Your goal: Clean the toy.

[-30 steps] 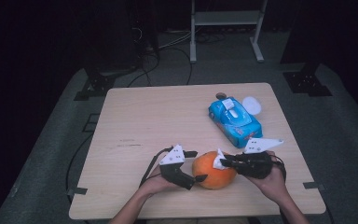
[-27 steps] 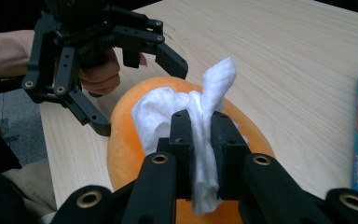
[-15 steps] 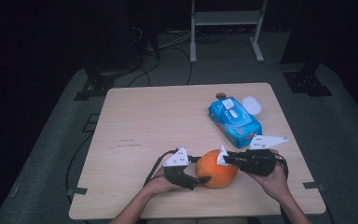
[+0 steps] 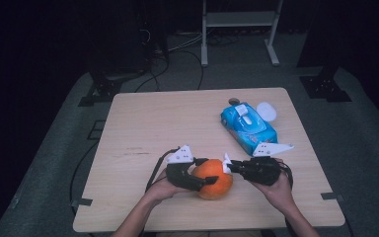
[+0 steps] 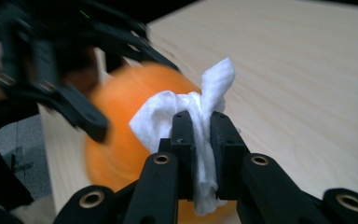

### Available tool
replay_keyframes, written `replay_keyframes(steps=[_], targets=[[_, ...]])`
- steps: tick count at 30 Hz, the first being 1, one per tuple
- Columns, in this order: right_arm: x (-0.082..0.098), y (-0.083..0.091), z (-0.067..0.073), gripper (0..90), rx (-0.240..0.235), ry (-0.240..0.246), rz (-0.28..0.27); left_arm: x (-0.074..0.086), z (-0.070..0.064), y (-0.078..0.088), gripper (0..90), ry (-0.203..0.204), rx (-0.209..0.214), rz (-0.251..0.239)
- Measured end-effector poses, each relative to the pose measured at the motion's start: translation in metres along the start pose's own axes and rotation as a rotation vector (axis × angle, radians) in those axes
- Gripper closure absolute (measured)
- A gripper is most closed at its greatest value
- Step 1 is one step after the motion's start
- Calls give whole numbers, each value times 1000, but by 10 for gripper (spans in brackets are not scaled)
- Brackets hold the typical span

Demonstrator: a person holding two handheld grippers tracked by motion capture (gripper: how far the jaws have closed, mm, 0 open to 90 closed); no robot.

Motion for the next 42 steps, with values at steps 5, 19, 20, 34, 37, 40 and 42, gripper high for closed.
replay_keyframes(steps=[5,19,20,34,37,40,42], targets=[[-8,-1,13,800,3,65,-12,-1,-5,-2,284,-19,-25,-2],[-8,0,17,799,-20,74,-34,3,-2,-2,257,-48,-31,-8],[-9,0,21,799,-26,92,-34,3,-3,-3,256,-37,-46,-9],[-1,1,4,797,18,53,-29,14,3,-6,223,-44,-18,-20],[-6,2,14,799,20,76,-41,11,-1,-8,267,-34,-60,-21],[-9,-3,27,798,4,136,-16,11,-1,-8,248,-22,-52,-18],[-8,-5,26,796,9,144,-5,12,1,-6,183,-13,-10,-14]])
Point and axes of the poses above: each handheld gripper's, and its own axes: y roughly backward along the jaws, x roughly out of its underside, z roughly to its left, the point moved 1 cm from there along -y, roughly forward along the jaws, and after that the axes turned 7 degrees about -x, right-handed, at the moved point
